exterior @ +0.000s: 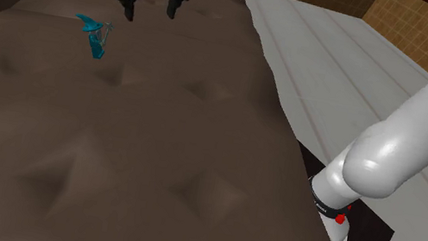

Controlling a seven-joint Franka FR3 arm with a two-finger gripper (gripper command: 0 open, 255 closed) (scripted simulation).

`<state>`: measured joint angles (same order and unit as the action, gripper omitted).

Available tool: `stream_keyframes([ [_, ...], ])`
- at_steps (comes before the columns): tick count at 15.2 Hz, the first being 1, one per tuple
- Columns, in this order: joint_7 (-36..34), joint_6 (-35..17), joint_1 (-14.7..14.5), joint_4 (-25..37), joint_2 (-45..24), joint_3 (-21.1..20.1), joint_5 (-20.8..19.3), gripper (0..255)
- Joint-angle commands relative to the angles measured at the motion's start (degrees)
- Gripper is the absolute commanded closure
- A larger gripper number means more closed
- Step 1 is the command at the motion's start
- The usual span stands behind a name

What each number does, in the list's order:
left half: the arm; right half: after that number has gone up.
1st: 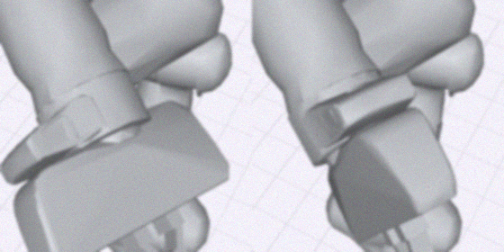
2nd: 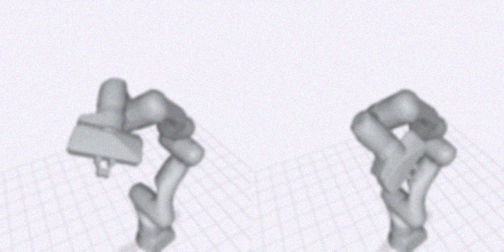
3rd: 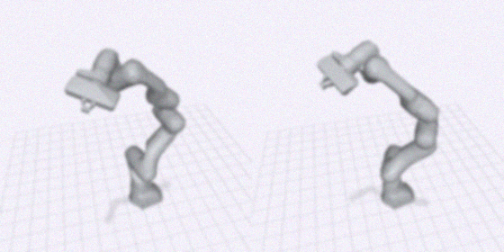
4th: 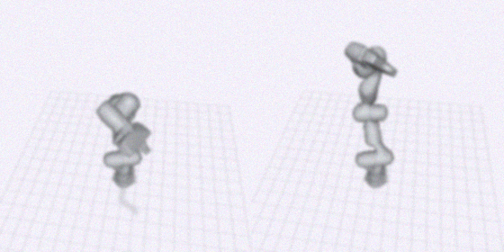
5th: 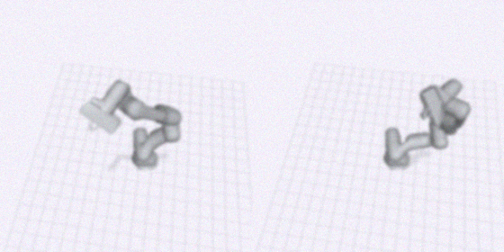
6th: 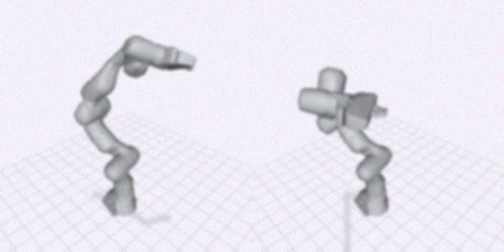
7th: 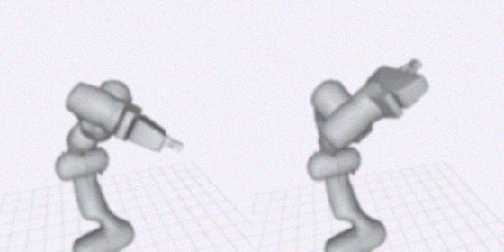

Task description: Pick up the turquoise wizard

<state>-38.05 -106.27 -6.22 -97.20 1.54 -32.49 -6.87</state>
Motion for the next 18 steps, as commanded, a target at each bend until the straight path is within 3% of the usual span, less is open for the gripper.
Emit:
stream_keyframes([
  [1,-3.14,0.96,-1.47,5.12,-5.34,-1.76,-3.53,0],
  [7,-9.98,6.53,-10.14,22.98,-21.43,-3.47,-14.15,0],
  [17,-11.0,0.37,-9.11,16.04,-20.66,-3.15,-13.93,0],
  [18,-10.96,0.3,-9.03,15.88,-20.55,-3.15,-13.87,255],
])
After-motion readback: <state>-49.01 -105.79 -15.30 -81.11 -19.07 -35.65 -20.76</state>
